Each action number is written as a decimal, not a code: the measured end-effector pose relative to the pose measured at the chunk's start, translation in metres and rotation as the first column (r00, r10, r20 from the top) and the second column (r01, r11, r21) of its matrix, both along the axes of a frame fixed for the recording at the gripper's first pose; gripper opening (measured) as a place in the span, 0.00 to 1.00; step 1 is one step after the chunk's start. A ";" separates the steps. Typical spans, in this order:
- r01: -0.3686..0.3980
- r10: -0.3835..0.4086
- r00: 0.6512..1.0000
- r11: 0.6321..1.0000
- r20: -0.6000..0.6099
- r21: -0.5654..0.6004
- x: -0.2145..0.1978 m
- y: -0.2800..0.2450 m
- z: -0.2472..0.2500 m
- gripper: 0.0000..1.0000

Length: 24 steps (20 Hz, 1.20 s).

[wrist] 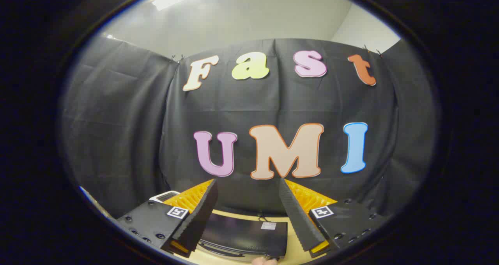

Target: Open the toaster oven, put the food inside, and close the toaster oven door.

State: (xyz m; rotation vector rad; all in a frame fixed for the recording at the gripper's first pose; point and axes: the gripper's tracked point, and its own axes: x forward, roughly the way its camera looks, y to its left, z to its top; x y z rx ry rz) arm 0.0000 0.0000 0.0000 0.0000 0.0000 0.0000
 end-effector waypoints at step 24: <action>-0.041 0.029 0.897 0.999 -0.442 -0.017 0.019 0.029 -0.275 0.99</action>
